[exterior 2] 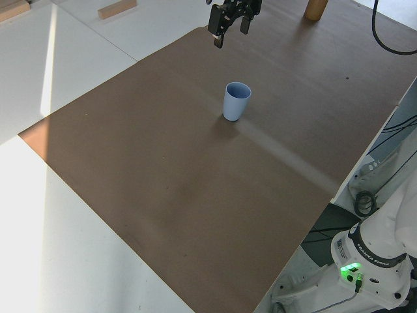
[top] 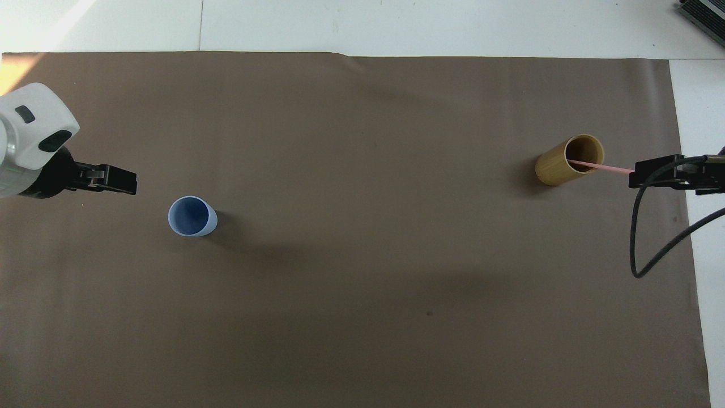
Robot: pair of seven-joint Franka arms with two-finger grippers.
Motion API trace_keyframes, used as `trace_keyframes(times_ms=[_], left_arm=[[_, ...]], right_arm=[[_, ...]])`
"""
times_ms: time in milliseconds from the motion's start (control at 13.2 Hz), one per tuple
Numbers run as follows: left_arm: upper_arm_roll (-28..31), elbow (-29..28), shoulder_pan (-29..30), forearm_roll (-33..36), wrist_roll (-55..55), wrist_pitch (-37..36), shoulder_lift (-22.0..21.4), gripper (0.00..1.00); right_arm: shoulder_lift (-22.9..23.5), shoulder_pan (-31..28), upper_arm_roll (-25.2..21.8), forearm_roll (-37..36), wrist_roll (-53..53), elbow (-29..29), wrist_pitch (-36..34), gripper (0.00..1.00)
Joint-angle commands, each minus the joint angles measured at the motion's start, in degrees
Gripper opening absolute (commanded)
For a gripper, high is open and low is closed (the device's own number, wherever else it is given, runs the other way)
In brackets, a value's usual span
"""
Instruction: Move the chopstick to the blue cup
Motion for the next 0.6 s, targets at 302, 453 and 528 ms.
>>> trace_keyframes(times_ms=[302,453,528], left_arm=[[0.0,-18.9,-1.2,-0.6,-3.4,17.9,-1.2,1.0],[0.0,-20.3,-1.4,-0.6,-5.4,22.7,1.5,1.0],[0.0,-20.4,-1.7,-0.6,-5.7,23.0,1.9,1.0]], right_arm=[[-0.5,-1.5,0.1,1.6,-4.9,-3.3,4.7,1.0],[-0.2,-2.6,0.1,1.7,-6.8,-4.7,7.1,1.0],[0.0,-3.1,0.1,1.7,-7.5,-5.6,8.1,1.0]])
